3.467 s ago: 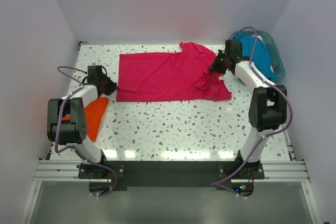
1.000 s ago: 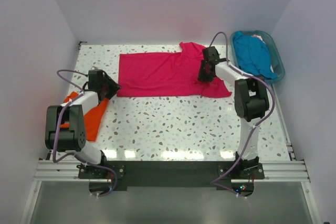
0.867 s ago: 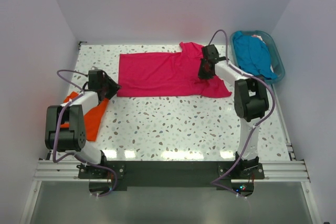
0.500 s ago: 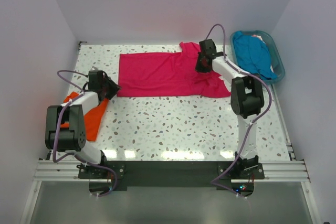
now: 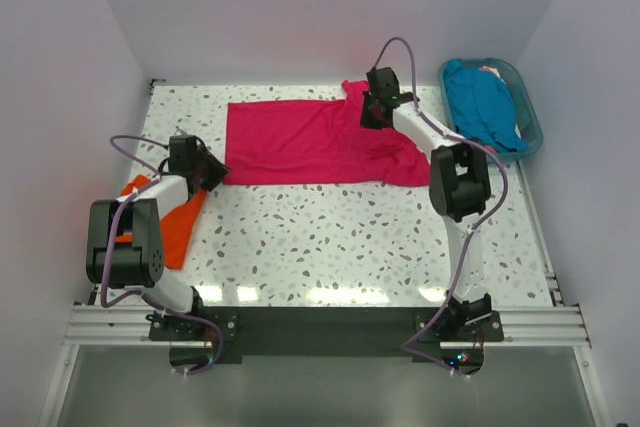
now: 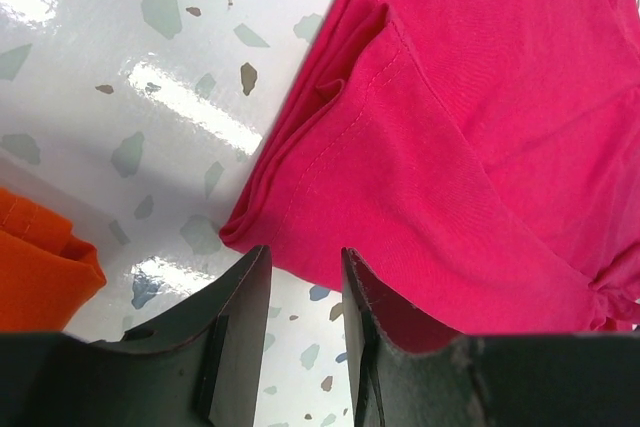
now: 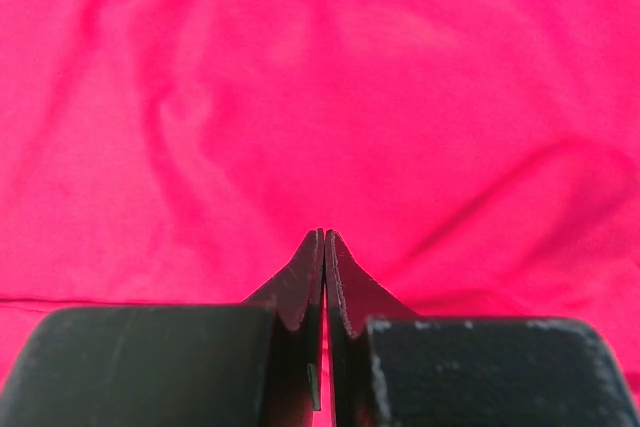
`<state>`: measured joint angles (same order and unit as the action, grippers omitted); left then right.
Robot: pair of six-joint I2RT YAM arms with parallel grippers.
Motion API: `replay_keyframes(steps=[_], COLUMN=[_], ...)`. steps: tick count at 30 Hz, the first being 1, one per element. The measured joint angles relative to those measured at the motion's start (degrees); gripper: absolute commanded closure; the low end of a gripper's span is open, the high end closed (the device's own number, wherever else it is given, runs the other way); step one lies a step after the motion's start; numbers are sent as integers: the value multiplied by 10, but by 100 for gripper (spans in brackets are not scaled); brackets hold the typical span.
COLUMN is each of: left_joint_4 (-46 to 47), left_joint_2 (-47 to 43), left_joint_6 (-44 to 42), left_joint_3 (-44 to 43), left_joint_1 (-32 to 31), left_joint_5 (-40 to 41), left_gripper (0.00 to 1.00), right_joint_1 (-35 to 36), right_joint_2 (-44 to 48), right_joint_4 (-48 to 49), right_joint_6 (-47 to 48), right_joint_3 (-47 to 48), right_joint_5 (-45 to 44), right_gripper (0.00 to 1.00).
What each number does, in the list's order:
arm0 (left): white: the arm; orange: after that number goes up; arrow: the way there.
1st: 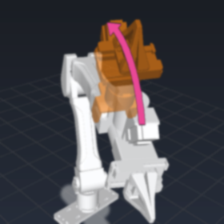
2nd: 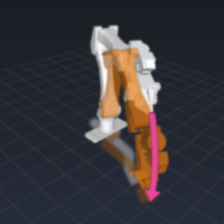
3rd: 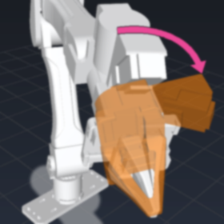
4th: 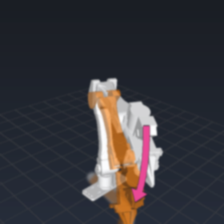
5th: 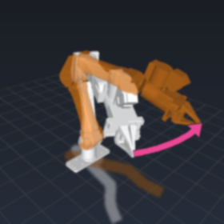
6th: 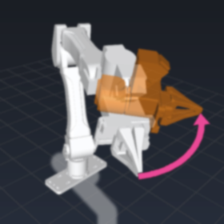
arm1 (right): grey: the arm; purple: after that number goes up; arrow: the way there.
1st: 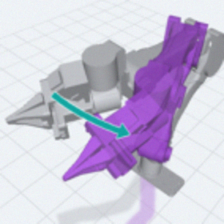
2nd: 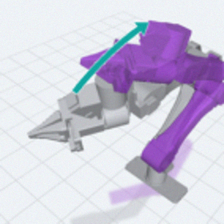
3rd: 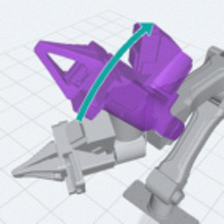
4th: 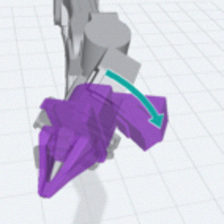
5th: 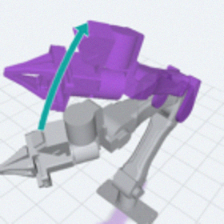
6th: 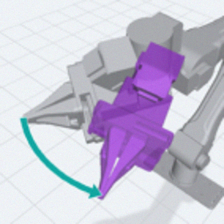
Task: Fold and stack the t-shirts
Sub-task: Fold the tshirt
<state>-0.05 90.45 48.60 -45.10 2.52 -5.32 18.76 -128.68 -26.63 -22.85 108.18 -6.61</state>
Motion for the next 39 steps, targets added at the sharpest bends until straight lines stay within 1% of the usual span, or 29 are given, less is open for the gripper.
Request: replay_keyframes(steps=[4,5,6,7,9,11,13,15,17,21,24,27,34,39], left_joint_4=[0,0,0,1,4,8,8,9,9,9,9,9,11,12], left_joint_2=[0,0,0,0,0,0,0,0,0,1,1,1,1,3], left_joint_6=[0,-1,-2,-2,-2,-2,-2,-2,-2,-2,-2,-2,-2,-2], left_joint_3=[0,0,0,0,1,5,9,11,12,12,12,12,12,12], left_joint_1=[0,0,0,0,0,0,0,0,0,0,0,0,0,0], left_joint_5=[0,0,-1,-2,-3,-5,-7,-8,-9,-9,-10,-13,-17,-17], left_gripper=[61,60,59,59,59,58,58,58,58,58,58,58,58,58], right_joint_1=[19,23,26,29,33,33,32,30,30,29,29,29,29,29], right_joint_2=[-20,-23,-24,-24,-23,-17,-4,15,43,104,139,147,132,96], right_joint_4=[-2,-2,-3,-4,-3,-3,-3,-3,-2,3,11,12,7,0], right_joint_6=[12,14,16,17,23,29,35,39,42,47,51,56,61,63], right_joint_3=[23,24,22,17,7,-11,-34,-57,-83,-124,-147,-157,-162,-139], right_joint_5=[-1,-2,-4,-5,-16,-29,-42,-54,-67,-94,-109,-120,-120,-119], right_gripper=[100,99,96,87,81,77,76,72,68,64,62,62,64,65])
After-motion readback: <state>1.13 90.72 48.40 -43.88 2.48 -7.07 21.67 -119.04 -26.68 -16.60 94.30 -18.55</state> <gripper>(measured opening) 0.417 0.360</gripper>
